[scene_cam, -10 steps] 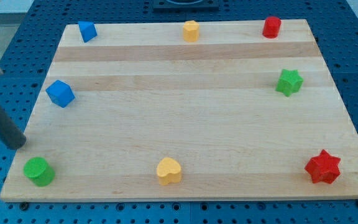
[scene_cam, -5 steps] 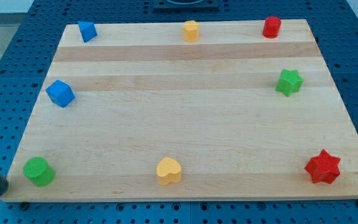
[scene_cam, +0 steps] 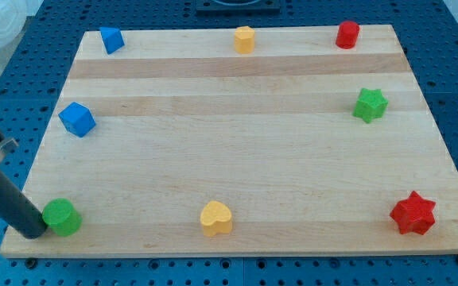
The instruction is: Place the green circle at the center of the board
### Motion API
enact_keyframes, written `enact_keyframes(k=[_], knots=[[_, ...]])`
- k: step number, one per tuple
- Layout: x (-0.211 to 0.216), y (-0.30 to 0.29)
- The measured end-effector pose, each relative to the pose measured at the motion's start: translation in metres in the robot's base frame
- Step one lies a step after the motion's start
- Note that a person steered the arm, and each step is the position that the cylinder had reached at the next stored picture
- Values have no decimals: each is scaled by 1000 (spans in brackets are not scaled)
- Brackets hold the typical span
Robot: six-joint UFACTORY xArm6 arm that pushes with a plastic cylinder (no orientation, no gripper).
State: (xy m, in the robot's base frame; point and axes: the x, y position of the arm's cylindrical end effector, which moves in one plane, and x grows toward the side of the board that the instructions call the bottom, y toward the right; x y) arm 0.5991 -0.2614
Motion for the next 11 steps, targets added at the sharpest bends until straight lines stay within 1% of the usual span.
enact_keyframes(k=[1,2,3,6,7,9,10,11], knots=[[19,2],[18,6],[18,27],[13,37],[15,30],[-20,39],[-30,46],[-31,34]])
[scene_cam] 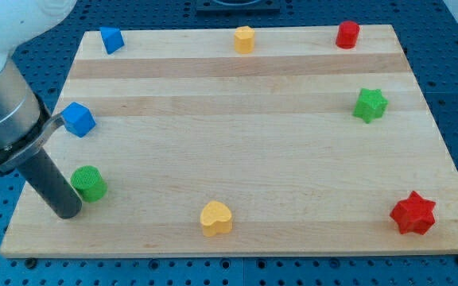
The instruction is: Place the green circle at the center of the board
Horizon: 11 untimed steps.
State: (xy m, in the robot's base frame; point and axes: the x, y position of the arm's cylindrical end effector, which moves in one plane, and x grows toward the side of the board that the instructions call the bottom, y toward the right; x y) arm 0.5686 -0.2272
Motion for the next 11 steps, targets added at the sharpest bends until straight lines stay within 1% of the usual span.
enact_keyframes(k=[1,3,5,6,7,9,10,11], knots=[[-15,5],[-51,62],[-45,20],[-75,34],[-91,69],[-108,129],[-110,159],[-111,165]])
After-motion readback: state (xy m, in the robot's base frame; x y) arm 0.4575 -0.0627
